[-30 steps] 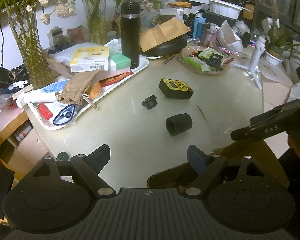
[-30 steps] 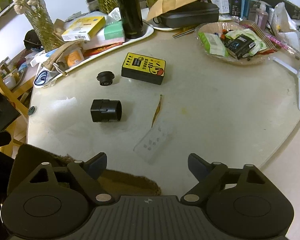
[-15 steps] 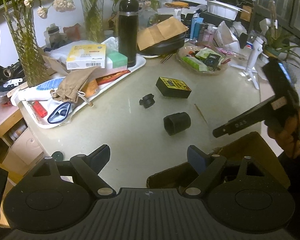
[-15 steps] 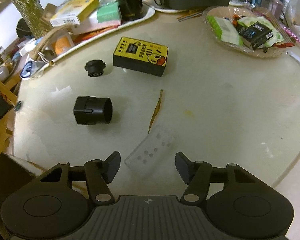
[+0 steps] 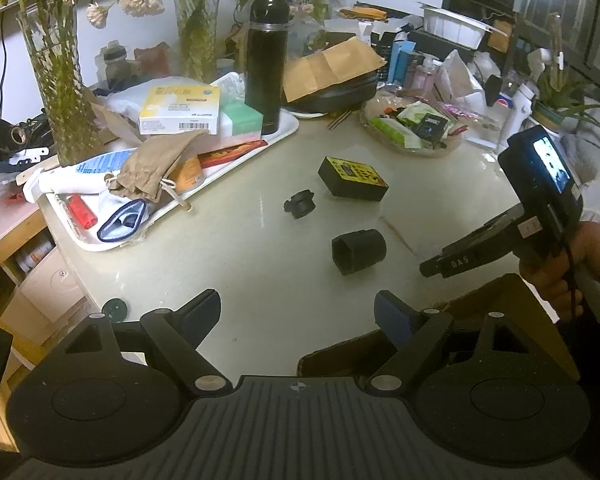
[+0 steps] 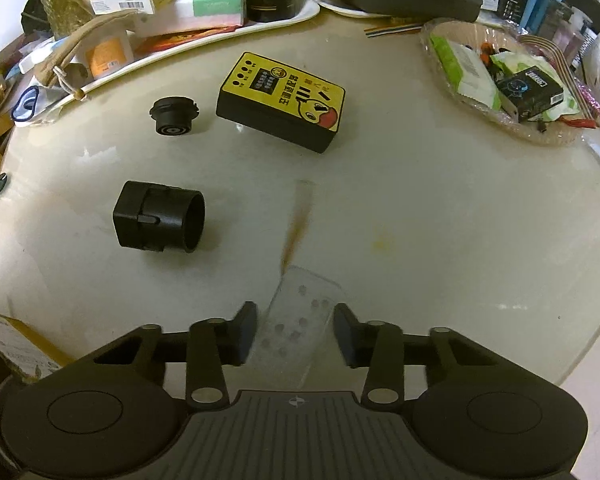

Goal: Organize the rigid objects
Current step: 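Close the right tool on the clear plastic plate and lift it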

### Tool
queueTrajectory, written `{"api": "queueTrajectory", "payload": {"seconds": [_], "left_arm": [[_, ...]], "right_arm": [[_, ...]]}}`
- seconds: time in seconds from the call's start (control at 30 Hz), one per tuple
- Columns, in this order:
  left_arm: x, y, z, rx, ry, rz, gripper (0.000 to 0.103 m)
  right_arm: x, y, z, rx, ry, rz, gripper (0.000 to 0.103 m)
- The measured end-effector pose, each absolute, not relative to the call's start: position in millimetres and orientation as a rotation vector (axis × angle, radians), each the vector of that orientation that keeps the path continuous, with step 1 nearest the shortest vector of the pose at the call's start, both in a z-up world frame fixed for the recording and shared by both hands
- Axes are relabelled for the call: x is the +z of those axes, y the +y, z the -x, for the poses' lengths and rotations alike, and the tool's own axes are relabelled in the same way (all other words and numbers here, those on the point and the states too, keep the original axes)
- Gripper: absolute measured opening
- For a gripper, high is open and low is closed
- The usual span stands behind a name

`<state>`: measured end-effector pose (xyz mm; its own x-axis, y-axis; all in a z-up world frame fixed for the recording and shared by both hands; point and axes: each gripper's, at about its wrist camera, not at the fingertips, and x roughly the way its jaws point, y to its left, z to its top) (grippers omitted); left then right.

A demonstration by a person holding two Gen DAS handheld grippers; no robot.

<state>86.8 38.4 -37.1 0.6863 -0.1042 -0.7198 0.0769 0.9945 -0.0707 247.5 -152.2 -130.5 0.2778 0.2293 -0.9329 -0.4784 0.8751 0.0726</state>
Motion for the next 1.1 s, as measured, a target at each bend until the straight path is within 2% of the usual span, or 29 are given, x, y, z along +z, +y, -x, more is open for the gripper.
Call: {"api": "queueTrajectory", "payload": {"seconds": [0.13, 0.27, 0.33, 0.47, 0.53, 1.1], "left_arm": [[-36.0, 37.2, -87.0, -0.105, 0.806, 0.036, 0.085], [-34.8, 36.9, -88.0, -0.105, 0.807, 0.036, 0.085], [-34.8, 36.6, -88.0, -0.106, 0.807, 0.031, 0.085], [-31.4, 35.7, -90.7, -0.109, 0.804, 0.023, 0.085], [-29.9, 35.4, -91.6, -0.112, 0.804, 0.020, 0.085], [-29.2, 19.9, -105.3, -0.177, 0.800, -0.027, 0.085]], "right_arm": [[-129.7, -156.0, -246.0, 0.469, 1.189, 0.261, 0.040], [-129.3, -156.1, -244.7, 0.459, 1.185, 0.281, 0.046], [-129.3, -154.5, -243.7, 0.453, 1.185, 0.290, 0.046], [-128.6, -152.8, -243.3, 0.440, 1.200, 0.299, 0.044], [-128.5, -155.0, -243.7, 0.445, 1.213, 0.268, 0.035], [-130.3, -181.9, -248.3, 0.429, 1.191, 0.202, 0.035]]}}
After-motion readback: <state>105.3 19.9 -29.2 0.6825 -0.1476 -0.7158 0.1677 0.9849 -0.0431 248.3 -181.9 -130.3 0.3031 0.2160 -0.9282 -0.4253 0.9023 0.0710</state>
